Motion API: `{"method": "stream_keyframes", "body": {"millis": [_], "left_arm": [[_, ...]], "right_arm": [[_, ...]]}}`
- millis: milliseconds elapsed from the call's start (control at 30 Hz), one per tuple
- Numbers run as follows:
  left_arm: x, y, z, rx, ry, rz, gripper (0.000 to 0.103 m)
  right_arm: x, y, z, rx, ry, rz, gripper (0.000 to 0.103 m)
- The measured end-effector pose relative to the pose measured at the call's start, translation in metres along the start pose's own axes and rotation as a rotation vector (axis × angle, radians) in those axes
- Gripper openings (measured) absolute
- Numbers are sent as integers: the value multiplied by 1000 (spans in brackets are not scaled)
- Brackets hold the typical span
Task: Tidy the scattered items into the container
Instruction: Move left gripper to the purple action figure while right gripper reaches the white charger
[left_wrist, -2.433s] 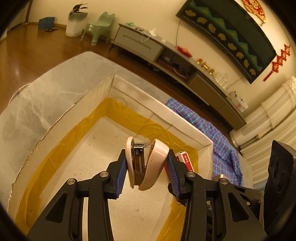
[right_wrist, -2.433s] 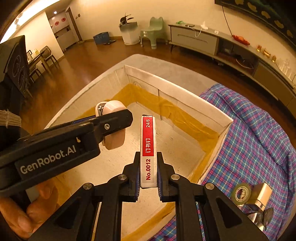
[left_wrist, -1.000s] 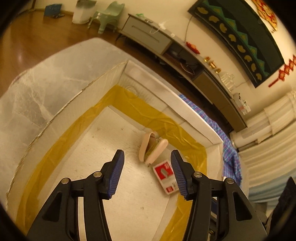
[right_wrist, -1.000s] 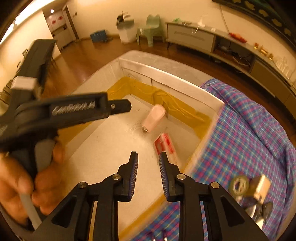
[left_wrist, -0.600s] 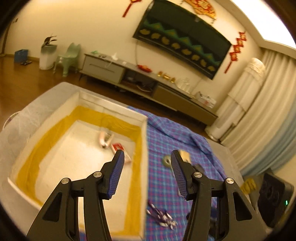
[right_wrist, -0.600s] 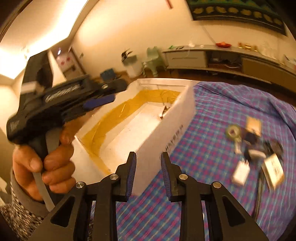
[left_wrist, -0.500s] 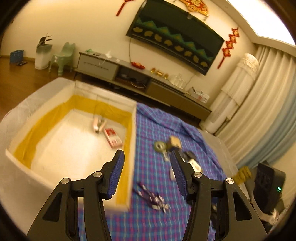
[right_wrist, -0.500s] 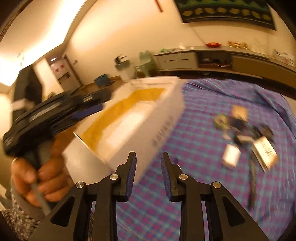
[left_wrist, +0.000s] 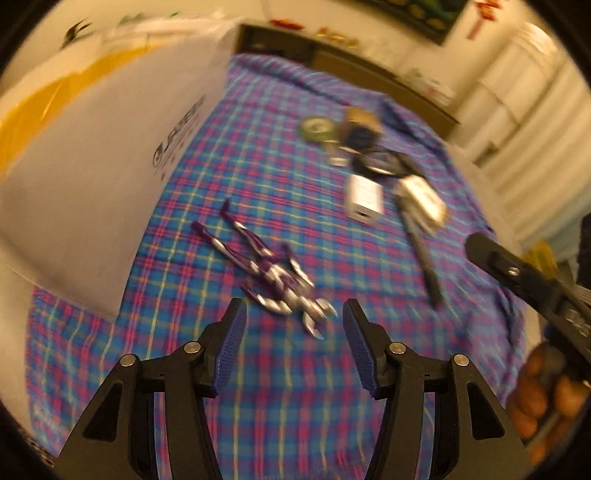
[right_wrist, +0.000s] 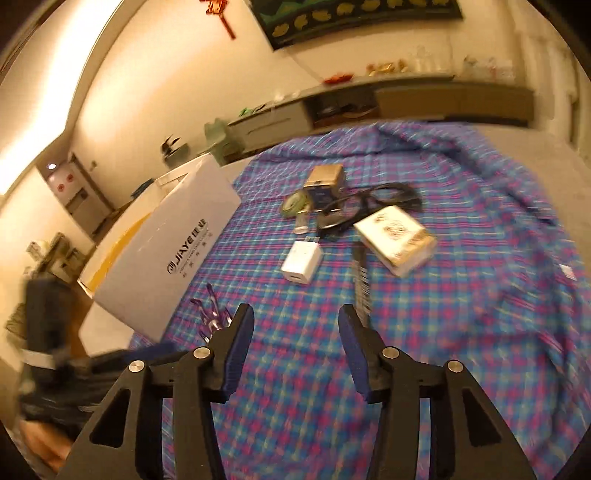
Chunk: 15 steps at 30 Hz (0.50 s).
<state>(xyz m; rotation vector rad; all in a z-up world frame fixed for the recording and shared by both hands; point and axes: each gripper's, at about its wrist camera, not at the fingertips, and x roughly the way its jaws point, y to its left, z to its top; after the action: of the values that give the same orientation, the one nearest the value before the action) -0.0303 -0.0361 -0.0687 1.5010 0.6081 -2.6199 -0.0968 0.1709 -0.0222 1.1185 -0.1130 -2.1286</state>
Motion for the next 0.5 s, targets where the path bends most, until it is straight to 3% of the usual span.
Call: {"method": "stream_keyframes", "body": {"millis": [100, 233, 367, 400, 433, 500], "left_arm": [[14, 1, 11, -37, 17, 65, 59], [24, -4, 15, -24, 46, 130, 61], [27, -11, 5, 19, -27, 191, 64], [26, -12, 1, 42, -46, 201, 64], [24, -12, -3, 52, -69, 200, 64], [23, -11, -10, 75, -135, 175, 59]], "right_arm": [[38, 5, 21, -31, 53, 18, 50], [83, 8, 37, -17, 135, -51, 50], [108, 9, 36, -59, 201, -147, 49], [110, 6, 33, -56, 204, -148, 45], [108, 4, 29, -62, 192, -161, 34], [104, 1, 24, -79, 160, -165, 33]]}}
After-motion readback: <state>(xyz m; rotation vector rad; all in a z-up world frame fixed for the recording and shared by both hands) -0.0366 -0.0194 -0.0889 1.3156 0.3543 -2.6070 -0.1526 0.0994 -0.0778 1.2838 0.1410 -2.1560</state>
